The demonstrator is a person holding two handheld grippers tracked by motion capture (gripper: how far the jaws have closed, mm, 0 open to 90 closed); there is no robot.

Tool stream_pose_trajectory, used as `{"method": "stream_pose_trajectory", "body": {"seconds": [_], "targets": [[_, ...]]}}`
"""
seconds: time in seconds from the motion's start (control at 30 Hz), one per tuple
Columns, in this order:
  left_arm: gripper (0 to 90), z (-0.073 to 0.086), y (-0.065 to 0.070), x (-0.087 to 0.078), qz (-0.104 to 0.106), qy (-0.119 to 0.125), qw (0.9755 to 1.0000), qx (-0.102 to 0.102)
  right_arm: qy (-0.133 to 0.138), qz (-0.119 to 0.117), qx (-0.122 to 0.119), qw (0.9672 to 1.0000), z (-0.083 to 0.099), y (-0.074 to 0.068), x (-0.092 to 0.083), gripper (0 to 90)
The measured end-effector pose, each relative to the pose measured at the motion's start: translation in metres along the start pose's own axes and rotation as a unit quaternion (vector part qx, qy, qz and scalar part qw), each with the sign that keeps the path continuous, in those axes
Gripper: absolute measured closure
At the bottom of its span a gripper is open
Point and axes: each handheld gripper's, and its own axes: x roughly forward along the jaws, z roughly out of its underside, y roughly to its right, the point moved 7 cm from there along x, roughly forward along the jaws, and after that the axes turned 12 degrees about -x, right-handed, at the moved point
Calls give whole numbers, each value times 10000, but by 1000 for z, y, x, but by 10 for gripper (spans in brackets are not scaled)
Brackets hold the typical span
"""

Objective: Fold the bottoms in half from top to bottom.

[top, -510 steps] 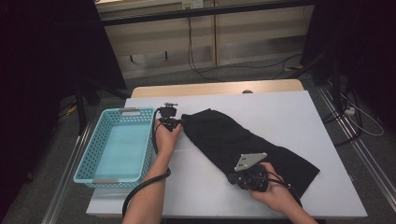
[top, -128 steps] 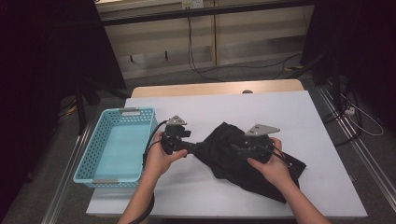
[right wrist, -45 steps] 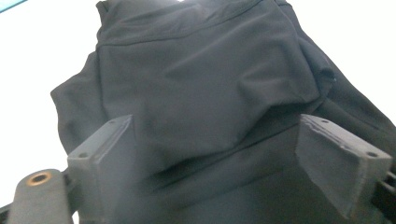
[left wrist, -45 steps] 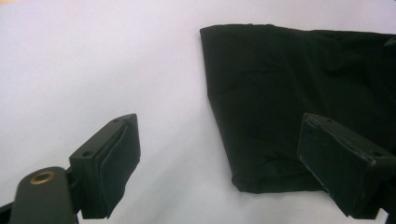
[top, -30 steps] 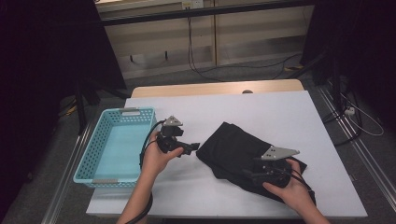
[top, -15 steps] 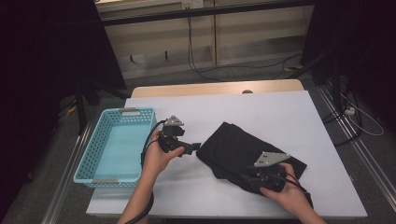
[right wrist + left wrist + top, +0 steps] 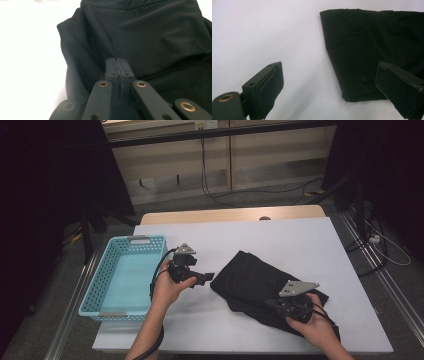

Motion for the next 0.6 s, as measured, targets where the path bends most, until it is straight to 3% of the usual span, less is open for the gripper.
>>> {"method": "stream_pose_trajectory", "body": {"seconds": [0.27,0.6], "targets": [[83,-1,-2,-3,26,7,10000,4,-15,-3,51,10000,2,5,-11,893],[83,-1,-2,-3,-8,24,10000,-2,-59,68,155,9998,17,4,-26,893]]}}
